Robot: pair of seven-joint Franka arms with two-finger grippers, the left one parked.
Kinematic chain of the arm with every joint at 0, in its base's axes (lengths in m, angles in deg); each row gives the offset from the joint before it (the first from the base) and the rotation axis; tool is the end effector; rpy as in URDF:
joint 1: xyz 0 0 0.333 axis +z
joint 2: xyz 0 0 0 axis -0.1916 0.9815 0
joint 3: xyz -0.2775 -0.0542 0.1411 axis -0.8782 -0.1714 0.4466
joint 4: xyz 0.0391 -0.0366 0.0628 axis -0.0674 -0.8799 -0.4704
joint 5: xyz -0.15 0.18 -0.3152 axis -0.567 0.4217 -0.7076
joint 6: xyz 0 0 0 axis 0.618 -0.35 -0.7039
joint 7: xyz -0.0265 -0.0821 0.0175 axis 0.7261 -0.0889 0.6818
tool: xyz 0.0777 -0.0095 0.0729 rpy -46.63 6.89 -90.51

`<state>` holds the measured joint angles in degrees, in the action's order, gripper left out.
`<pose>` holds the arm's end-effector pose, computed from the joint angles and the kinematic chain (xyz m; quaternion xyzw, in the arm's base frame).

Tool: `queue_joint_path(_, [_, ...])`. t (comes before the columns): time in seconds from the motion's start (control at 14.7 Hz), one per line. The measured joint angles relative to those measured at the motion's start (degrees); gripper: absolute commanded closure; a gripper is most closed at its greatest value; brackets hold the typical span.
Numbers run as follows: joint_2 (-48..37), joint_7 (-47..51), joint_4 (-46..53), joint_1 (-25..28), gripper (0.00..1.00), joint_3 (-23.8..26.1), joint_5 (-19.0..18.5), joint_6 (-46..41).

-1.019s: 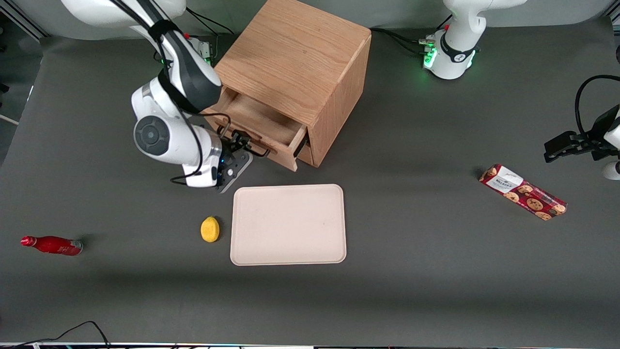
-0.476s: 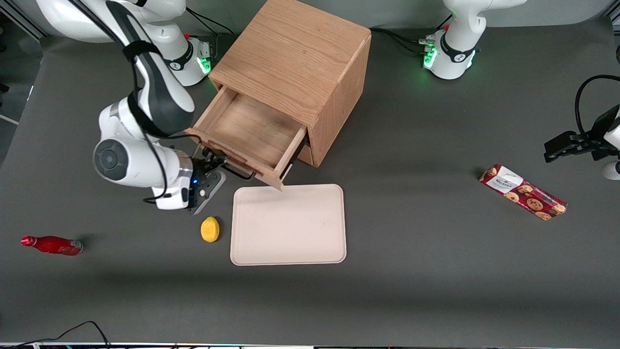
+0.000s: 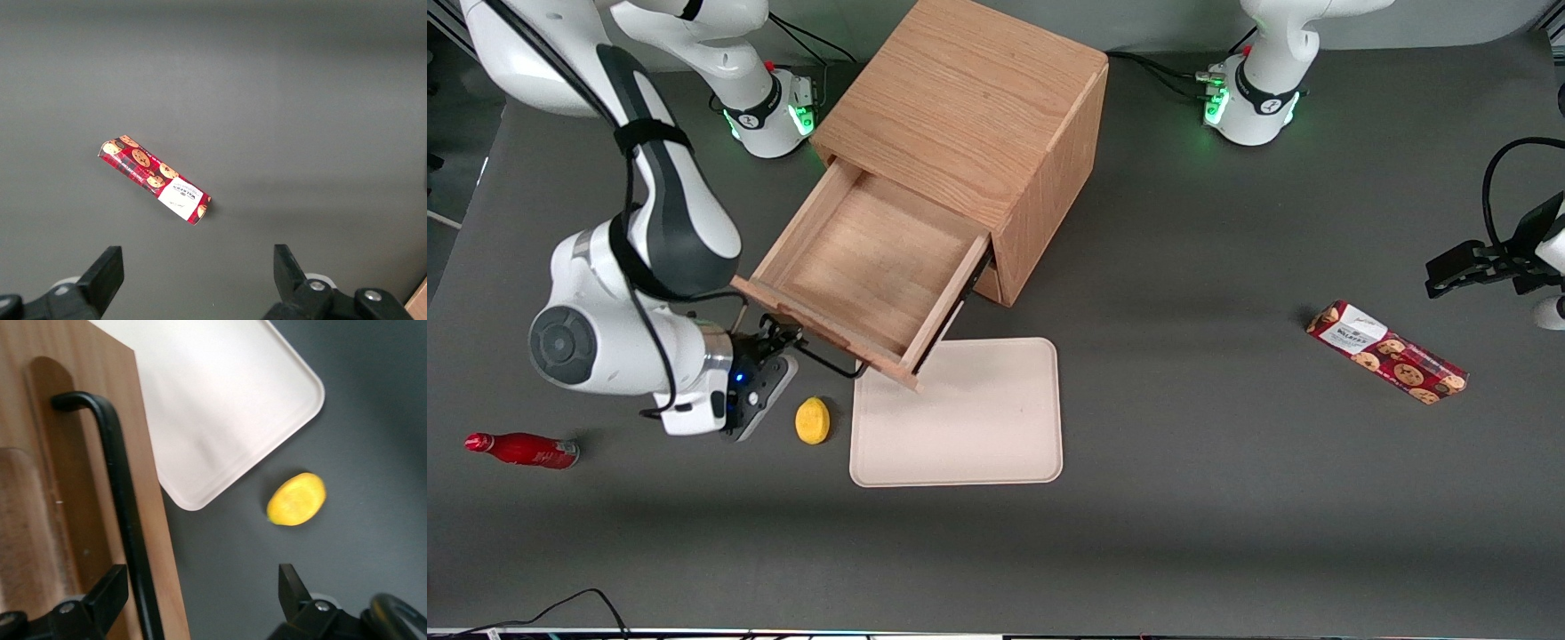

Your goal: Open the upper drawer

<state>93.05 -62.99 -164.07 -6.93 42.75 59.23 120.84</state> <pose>0.6635 0.1654 0.3991 -0.8968 -0.4227 0.0651 0.1130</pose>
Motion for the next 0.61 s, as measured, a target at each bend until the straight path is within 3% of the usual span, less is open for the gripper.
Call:
queue_joint_path(0.48, [1.7,0.7,19.1,0.2,0.00,-0.1,-0.1,-19.9])
queue_joint_path(0.61, [-2.2,7.5,22.5,0.1,0.00,-0.7,-0.2,-23.3])
